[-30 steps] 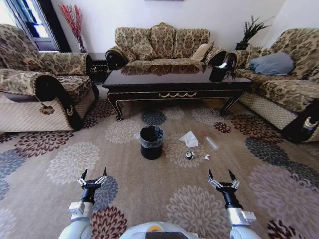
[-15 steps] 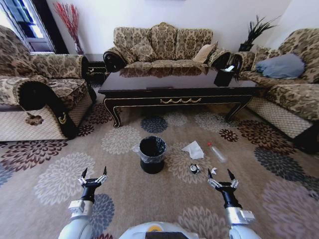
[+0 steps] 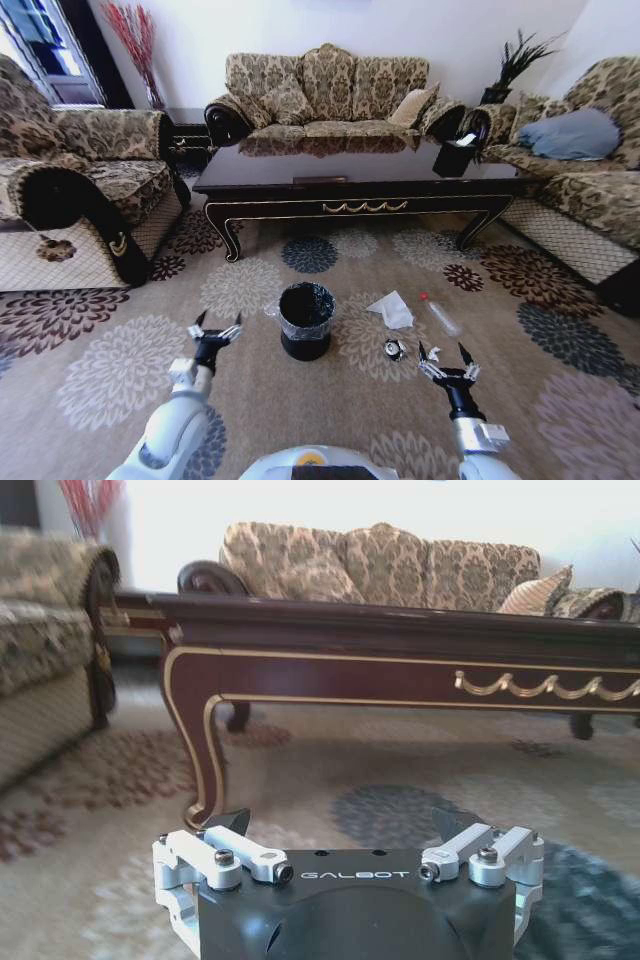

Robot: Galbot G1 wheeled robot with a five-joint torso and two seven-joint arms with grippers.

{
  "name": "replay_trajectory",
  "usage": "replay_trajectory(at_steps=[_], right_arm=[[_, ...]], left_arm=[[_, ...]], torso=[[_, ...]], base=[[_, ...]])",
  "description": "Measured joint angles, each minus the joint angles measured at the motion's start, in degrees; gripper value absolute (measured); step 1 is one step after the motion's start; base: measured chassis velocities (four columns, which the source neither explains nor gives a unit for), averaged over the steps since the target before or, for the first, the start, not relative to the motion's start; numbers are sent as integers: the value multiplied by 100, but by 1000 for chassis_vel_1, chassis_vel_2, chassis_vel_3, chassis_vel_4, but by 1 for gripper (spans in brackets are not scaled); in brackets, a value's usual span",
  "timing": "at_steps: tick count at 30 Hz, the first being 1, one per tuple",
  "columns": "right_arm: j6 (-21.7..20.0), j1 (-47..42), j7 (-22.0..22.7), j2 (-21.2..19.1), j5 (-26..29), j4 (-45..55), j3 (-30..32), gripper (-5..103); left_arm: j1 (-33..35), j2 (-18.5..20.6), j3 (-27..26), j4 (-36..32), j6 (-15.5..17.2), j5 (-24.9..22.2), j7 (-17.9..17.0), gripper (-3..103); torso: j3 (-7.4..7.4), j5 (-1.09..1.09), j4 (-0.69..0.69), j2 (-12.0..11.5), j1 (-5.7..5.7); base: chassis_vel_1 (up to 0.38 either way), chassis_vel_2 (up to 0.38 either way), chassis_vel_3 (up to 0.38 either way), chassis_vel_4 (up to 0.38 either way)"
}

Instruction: Move to the front of the table and pick up the trash from the floor, then place it into the trash bin.

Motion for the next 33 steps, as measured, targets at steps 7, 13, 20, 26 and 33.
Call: replay_trajectory(at_steps=[7,13,20,26,33], right_arm=[[-7,71,4,-66,-25,-43,-76,100],[-65,106,-12,-78,-46,-27,-131,100],[-79,99,-35,-48,-179,-29,-152,100],[-79,98,-39,-48,-193,-25,-159,100],[-62,91,-44,-66,-184,-31,-143,100]], left_arm=[[-566,465,289,200,438,-808,-246,98],[-888,645,399,461,473,-1008,-254,97],[-721,498,430,491,457,-908,-227,97],[-746,469,468,505,443,-885,-218,97],[-714,464,434,525,436,-863,-204,97]], torso=[[0,-1,0,0,0],[1,-2,-1,0,0],[0,-2,0,0,0],[0,-2,0,0,0],[0,-2,-1,0,1]], base=[[0,0,0,0],[0,0,0,0],[0,0,0,0],[-6,-7,9,4],[-106,-102,116,114]])
